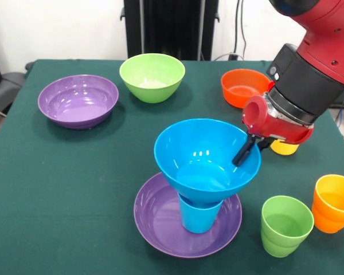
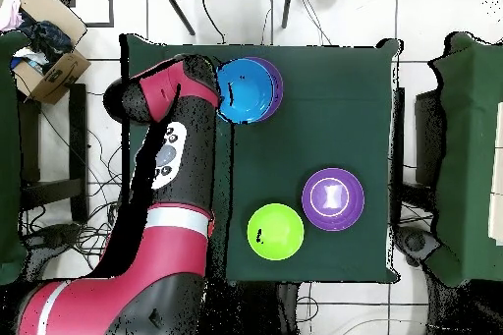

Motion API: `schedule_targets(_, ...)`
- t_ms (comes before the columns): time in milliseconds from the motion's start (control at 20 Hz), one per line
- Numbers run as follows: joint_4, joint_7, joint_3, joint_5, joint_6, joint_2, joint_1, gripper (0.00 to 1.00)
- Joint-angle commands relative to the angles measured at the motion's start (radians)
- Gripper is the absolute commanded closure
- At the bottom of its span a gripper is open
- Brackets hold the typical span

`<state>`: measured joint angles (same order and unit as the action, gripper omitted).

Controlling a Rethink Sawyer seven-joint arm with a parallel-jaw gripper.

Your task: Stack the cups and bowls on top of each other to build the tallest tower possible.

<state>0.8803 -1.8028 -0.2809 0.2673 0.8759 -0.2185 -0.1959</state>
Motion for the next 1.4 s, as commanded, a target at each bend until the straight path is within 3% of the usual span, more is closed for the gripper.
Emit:
schedule_targets(50,-0.039,-0.003,0.119,-0.019,0.007,-0.006,-0.006,1.0)
schedule_targets(1400,-0.096,0.042,0.126,-0.025,0.033,0.021,0.0,1.0)
